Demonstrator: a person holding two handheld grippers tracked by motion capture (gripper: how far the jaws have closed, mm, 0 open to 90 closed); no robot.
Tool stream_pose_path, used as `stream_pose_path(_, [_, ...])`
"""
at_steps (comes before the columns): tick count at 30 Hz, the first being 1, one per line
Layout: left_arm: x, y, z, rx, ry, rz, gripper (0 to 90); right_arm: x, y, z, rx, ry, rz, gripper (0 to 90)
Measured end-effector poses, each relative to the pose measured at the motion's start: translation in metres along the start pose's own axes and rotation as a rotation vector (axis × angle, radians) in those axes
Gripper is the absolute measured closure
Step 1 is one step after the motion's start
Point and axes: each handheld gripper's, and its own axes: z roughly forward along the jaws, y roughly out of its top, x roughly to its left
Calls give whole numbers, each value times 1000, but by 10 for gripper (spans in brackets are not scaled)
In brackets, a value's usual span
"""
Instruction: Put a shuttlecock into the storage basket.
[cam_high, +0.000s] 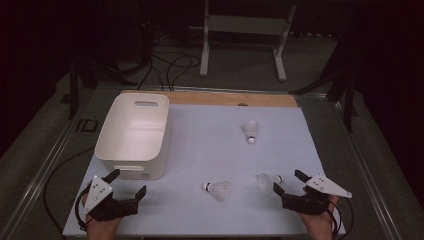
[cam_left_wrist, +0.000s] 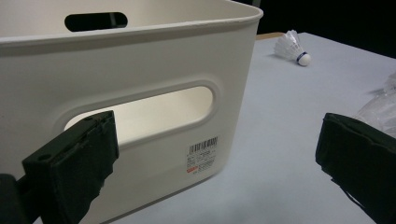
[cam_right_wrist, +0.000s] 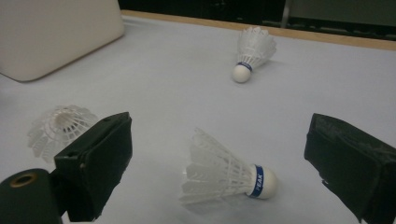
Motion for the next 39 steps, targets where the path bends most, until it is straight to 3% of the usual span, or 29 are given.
stream_pose_path(18, [-1, -1, 3, 21, 14, 10, 0, -2, 21, 9, 53, -3, -6, 75])
stream_pose_path(29, [-2, -1, 4, 27, 9, 15, 0, 1, 27, 26, 118, -9, -25, 75])
stream_pose_path(30, [-2, -1, 4, 28, 10, 14, 0, 2, 26, 33, 145, -11, -29, 75])
stream_pose_path(39, [-1, -1, 4, 27, 12, 8, 0, 7, 19, 48, 222, -34, -68, 95])
